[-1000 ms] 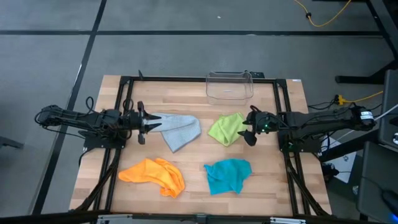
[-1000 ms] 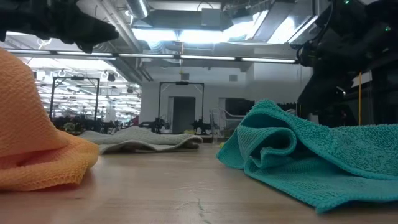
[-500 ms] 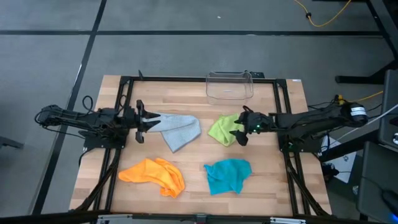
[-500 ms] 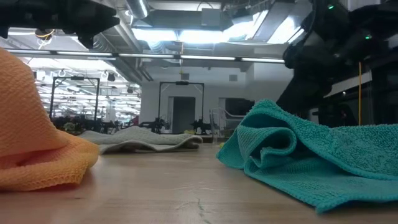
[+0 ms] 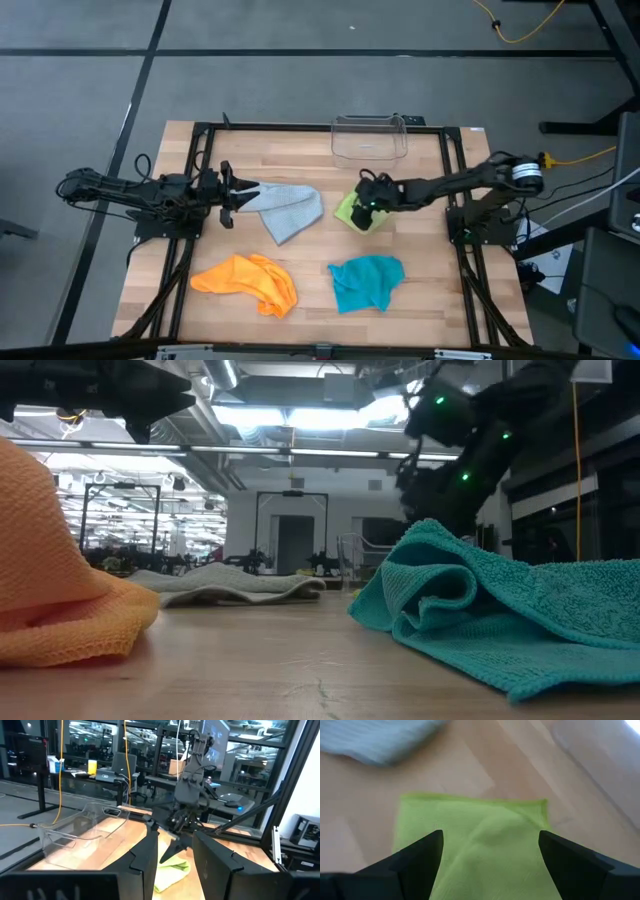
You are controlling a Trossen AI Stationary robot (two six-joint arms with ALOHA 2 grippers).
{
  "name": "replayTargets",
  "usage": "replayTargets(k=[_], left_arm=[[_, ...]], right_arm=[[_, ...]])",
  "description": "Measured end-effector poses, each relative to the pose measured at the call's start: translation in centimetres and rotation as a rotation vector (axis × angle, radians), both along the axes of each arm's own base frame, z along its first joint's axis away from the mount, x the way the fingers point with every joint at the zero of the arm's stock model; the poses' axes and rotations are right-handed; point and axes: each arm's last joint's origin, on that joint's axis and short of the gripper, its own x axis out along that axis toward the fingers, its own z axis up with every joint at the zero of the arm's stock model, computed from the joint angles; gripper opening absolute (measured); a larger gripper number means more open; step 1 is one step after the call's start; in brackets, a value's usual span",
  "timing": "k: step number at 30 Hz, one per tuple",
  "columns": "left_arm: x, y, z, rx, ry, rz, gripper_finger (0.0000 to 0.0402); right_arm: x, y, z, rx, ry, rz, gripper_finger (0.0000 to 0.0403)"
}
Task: Fold microfiber towels
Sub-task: Fold the green microfiber towel
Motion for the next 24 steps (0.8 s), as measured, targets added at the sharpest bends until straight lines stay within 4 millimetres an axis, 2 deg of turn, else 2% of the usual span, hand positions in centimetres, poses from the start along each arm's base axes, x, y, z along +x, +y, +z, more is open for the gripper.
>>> replayTargets(k=[5,13,16,24], left_arm=[[0.0,0.0,0.0,0.004,0.001,0.001,0.0115],[0.0,0.0,0.0,0.004,0.001,0.001,0.0115],[0.0,0.0,0.0,0.004,0.001,0.001,0.0115],[0.0,0.0,0.0,0.004,0.002,0.001,0.0115]], right_arm=[[1.3,-0.1,-1.1,0.007,0.057,-0.021,0.0330],[2.5,-0.1,-0.8,0.007,0.039,-0.021,0.0325],[2.3,-0.1,-0.8,0.010,0.054,-0.025,0.0297],[2.0,-0.2,-1.0,-0.020,0.087,-0.053,0.0189]])
